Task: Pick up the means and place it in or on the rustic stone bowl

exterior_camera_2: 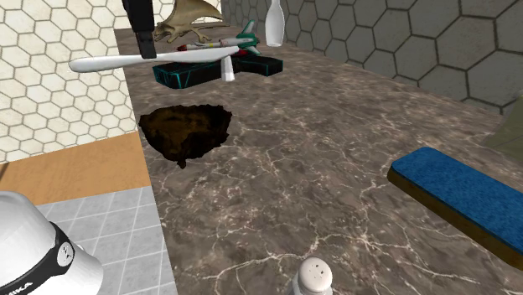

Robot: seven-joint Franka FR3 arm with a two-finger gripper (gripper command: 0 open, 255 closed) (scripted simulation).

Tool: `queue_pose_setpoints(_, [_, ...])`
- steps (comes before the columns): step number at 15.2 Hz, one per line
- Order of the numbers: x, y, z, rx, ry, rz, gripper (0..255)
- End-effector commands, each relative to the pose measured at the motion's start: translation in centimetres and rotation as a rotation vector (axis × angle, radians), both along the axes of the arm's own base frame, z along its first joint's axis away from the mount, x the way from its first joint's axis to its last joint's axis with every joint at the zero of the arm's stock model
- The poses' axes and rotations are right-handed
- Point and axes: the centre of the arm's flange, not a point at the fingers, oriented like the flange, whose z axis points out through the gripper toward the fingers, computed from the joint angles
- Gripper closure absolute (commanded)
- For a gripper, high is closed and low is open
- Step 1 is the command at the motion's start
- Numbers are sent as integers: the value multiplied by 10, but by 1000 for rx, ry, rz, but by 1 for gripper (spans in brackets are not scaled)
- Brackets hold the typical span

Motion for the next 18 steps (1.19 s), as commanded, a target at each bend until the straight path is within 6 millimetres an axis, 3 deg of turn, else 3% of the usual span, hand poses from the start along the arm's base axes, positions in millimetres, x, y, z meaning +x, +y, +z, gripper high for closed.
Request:
queue_pose_setpoints(1, [-3,0,-11,0,1,0,255])
queue_pose_setpoints(14, [-3,0,-80,0,1,0,255])
queue_pose_setpoints(18, [-3,0,-83,0,1,0,255])
